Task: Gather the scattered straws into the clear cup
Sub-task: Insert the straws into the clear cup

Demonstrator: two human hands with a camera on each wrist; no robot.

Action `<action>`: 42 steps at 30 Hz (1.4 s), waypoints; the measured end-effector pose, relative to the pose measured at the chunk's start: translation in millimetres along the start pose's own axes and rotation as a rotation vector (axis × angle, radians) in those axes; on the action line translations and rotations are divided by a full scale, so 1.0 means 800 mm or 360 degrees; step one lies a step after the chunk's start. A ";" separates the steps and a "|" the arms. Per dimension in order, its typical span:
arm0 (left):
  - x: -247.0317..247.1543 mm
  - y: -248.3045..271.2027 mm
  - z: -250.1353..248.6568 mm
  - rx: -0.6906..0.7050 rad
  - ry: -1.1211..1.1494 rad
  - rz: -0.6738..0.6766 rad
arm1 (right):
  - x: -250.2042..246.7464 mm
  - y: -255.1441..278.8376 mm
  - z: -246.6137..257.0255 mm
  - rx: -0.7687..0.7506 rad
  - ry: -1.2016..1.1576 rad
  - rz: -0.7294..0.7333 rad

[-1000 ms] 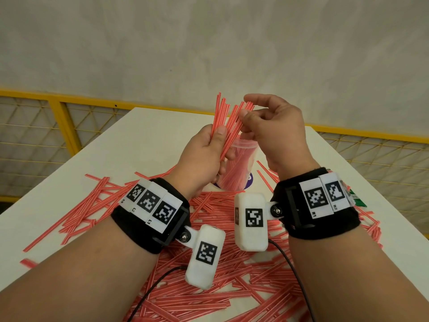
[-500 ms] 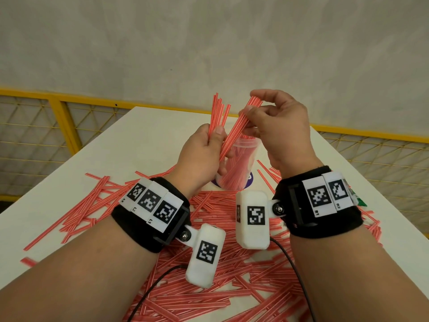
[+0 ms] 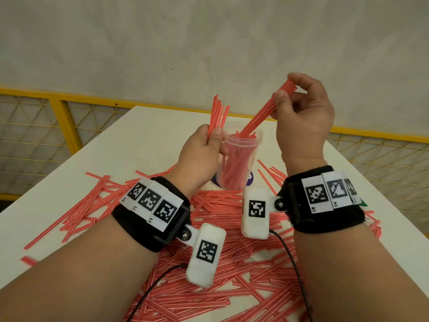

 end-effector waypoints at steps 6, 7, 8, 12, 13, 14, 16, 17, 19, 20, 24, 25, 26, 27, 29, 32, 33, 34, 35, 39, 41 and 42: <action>0.000 0.000 0.000 -0.0008 0.0018 0.0002 | 0.017 0.010 -0.019 0.0129 0.0672 0.0587; 0.000 0.001 0.000 -0.0011 0.0017 0.0005 | 0.018 0.012 -0.019 0.0148 0.0716 0.0614; 0.000 0.001 0.000 -0.0015 0.0020 0.0010 | 0.018 0.012 -0.019 0.0160 0.0722 0.0607; 0.000 0.002 -0.002 -0.0042 0.0065 0.0056 | 0.019 0.010 -0.009 0.0146 0.0624 0.0507; 0.001 0.003 -0.003 -0.0055 0.0103 0.0075 | 0.019 0.010 -0.007 0.0151 0.0574 0.0495; 0.002 0.003 -0.004 -0.0070 0.0159 0.0098 | 0.020 0.010 -0.005 0.0163 0.0512 0.0493; 0.004 0.005 -0.006 -0.0103 0.0295 0.0154 | 0.024 0.013 -0.002 0.0217 0.0369 0.0527; 0.005 0.006 -0.007 -0.0117 0.0348 0.0182 | 0.025 0.014 -0.001 0.0245 0.0313 0.0554; 0.007 0.008 -0.009 -0.0122 0.0423 0.0230 | 0.028 0.015 0.001 0.0291 0.0249 0.0617; 0.007 0.008 -0.009 -0.0114 0.0443 0.0253 | 0.029 0.016 0.002 0.0312 0.0225 0.0646; 0.009 0.011 -0.011 -0.0078 0.0430 0.0340 | 0.030 0.020 0.005 0.0407 0.0077 0.0711; 0.009 0.012 -0.011 -0.0072 0.0426 0.0354 | 0.030 0.022 0.006 0.0432 0.0028 0.0717; 0.009 0.012 -0.012 -0.0068 0.0427 0.0365 | 0.030 0.022 0.006 0.0452 -0.0017 0.0721; 0.010 0.013 -0.012 -0.0065 0.0433 0.0372 | 0.031 0.023 0.006 0.0465 -0.0051 0.0722; 0.010 0.014 -0.013 -0.0058 0.0448 0.0378 | 0.031 0.023 0.006 0.0476 -0.0090 0.0715; 0.009 0.014 -0.014 -0.0040 0.0452 0.0370 | 0.030 0.022 0.005 0.0491 -0.0115 0.0694; 0.008 0.014 -0.014 -0.0038 0.0452 0.0365 | 0.030 0.022 0.005 0.0491 -0.0121 0.0690; 0.008 0.014 -0.014 -0.0035 0.0448 0.0357 | 0.029 0.022 0.005 0.0487 -0.0127 0.0686; 0.007 0.013 -0.014 -0.0031 0.0437 0.0347 | 0.029 0.021 0.005 0.0481 -0.0134 0.0682; 0.007 0.012 -0.012 -0.0019 0.0365 0.0305 | 0.027 0.019 0.005 0.0458 -0.0142 0.0621; 0.006 0.012 -0.012 -0.0025 0.0354 0.0300 | 0.025 0.017 0.004 0.0454 -0.0140 0.0593; 0.006 0.012 -0.011 -0.0030 0.0359 0.0305 | 0.025 0.017 0.003 0.0457 -0.0140 0.0601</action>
Point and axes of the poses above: each hand's wrist, its own y-axis away from the middle knuckle, its own x-axis out of the palm, z = x × y, the point moved 3 cm from there along -y, towards the middle knuckle, and after that the axes turned 6 degrees about -y, right-handed, at the moved point
